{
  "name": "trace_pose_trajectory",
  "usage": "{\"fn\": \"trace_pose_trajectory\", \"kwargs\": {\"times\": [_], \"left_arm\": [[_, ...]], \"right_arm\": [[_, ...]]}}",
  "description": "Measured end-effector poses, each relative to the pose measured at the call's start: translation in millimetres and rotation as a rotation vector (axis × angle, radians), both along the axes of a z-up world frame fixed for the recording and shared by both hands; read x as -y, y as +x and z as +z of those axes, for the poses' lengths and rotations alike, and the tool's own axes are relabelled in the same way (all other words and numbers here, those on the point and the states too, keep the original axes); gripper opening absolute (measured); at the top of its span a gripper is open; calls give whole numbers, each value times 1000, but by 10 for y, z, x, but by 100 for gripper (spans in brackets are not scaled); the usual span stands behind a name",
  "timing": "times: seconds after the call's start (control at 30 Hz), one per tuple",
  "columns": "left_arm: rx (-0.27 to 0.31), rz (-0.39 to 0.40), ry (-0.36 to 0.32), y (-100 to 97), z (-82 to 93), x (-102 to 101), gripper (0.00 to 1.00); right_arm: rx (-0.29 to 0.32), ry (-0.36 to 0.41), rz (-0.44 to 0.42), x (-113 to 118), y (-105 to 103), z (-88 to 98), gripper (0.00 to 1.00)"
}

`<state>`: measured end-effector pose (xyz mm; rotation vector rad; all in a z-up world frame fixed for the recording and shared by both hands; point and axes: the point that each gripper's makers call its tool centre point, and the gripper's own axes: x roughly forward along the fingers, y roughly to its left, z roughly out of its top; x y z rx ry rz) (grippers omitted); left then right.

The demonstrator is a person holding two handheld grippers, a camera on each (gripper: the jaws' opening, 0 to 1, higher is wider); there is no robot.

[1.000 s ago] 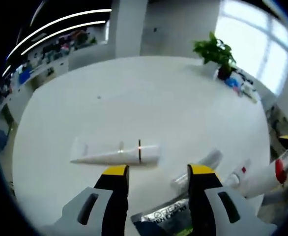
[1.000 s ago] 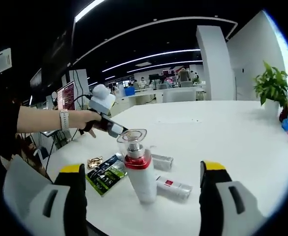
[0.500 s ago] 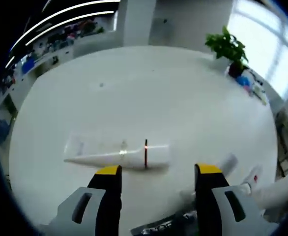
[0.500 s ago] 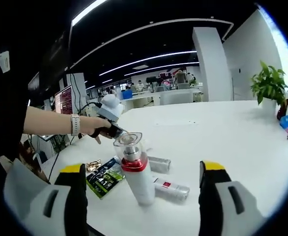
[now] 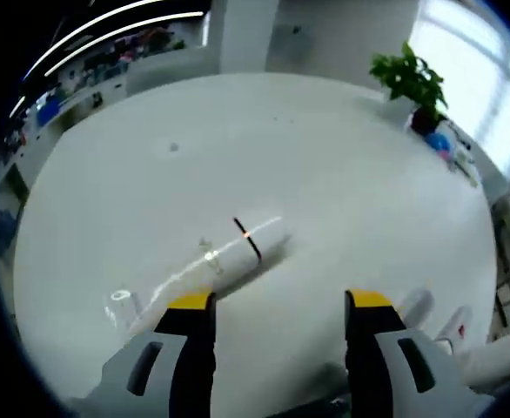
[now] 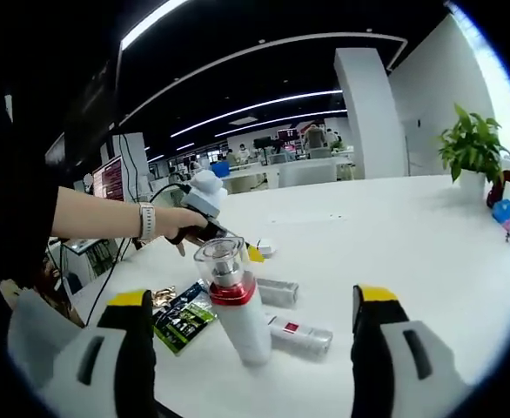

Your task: Arrange the skincare products in the storage area until every visible bottle or jar stands upright without overlapping.

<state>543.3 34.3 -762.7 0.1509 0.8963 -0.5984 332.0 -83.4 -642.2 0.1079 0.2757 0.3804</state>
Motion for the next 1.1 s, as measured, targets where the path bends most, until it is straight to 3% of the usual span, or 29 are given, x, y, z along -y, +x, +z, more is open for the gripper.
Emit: {"fn": "trace_pose_trajectory", "kwargs": {"times": [0.1,0.2,0.3,0.37,0.4,0.47,0.5,0.6,0.77,0.8,0.9,1.0,1.1], "left_arm": [[-10,6,-12,-25,44,-64,54],[21,1,-13,63,166,-108,51],[40,-15,-14,96,265,-113,53],[21,-31,4,58,253,-117,54],[23,-42,31,37,238,-141,54],[90,-128,121,131,217,-193,52],[98,-144,139,132,211,-198,52],[158,-296,240,222,170,-177,55],[134,-437,275,273,55,-92,53],[125,-471,277,402,14,-96,53],[102,-510,293,502,-27,-101,52],[61,-570,311,587,-68,-145,47],[20,-633,372,682,-121,-253,47]], "right_arm": [[-1,2,0,-1,-1,1,95],[-4,0,0,-2,-2,-5,95],[-7,6,3,-7,-4,-7,95],[-8,6,6,-12,-5,-7,95],[-8,3,7,-14,-5,-9,95],[-10,2,7,-13,-6,-13,95],[-10,3,6,-11,-6,-13,95],[-10,8,2,-2,-5,-11,95],[-18,0,3,-2,-4,-31,95],[-21,-2,2,2,-3,-39,95],[-25,0,-5,16,1,-46,95],[-26,2,-7,23,4,-50,95],[-28,-1,-7,24,4,-55,95]]}}
